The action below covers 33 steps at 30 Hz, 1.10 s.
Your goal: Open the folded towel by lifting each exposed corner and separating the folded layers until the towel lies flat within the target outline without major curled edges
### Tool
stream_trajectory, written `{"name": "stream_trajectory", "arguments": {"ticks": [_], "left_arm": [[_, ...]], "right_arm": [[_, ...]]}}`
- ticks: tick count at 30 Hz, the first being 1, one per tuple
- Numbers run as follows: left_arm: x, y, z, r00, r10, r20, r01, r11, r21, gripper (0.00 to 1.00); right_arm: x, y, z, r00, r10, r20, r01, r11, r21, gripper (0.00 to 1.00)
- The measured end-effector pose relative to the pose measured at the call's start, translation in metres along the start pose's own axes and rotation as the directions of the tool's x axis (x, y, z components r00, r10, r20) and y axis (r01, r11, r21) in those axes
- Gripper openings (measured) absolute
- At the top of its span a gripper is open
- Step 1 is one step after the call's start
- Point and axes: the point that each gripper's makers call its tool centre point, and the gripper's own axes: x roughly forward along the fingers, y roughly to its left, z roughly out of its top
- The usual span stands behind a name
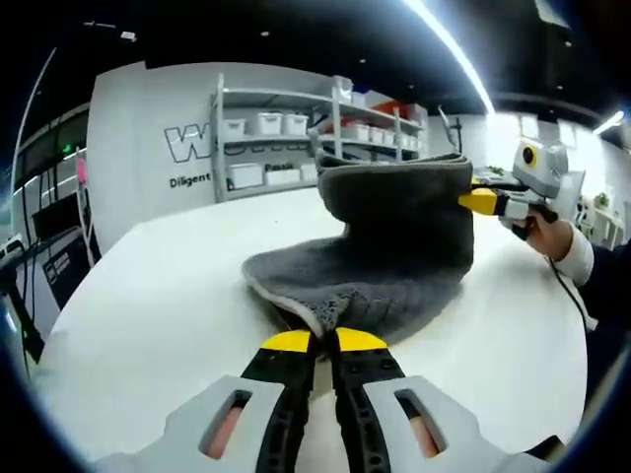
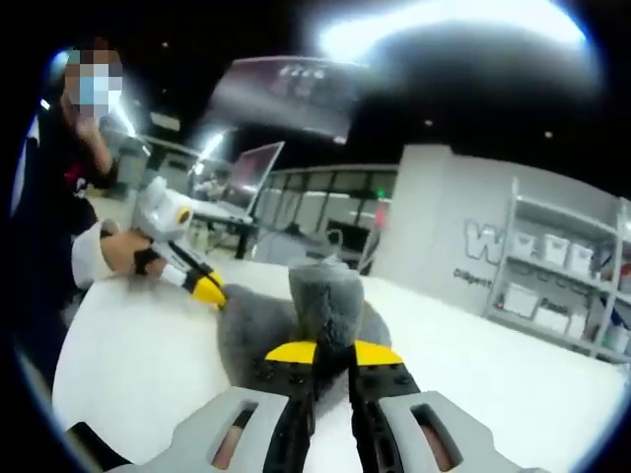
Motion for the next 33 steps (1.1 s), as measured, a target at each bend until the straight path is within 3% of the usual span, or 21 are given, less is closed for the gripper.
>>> {"name": "stream_trajectory", "arguments": {"ticks": [33], "left_arm": [[0.001, 0.002, -0.001, 1.000, 0.009, -0.005, -0.009, 1.000, 0.015, 0.07]], "right_arm": [[-0.012, -0.010, -0.009, 1.000, -0.017, -0.017, 0.017, 0.999, 0.045, 0.06]]}}
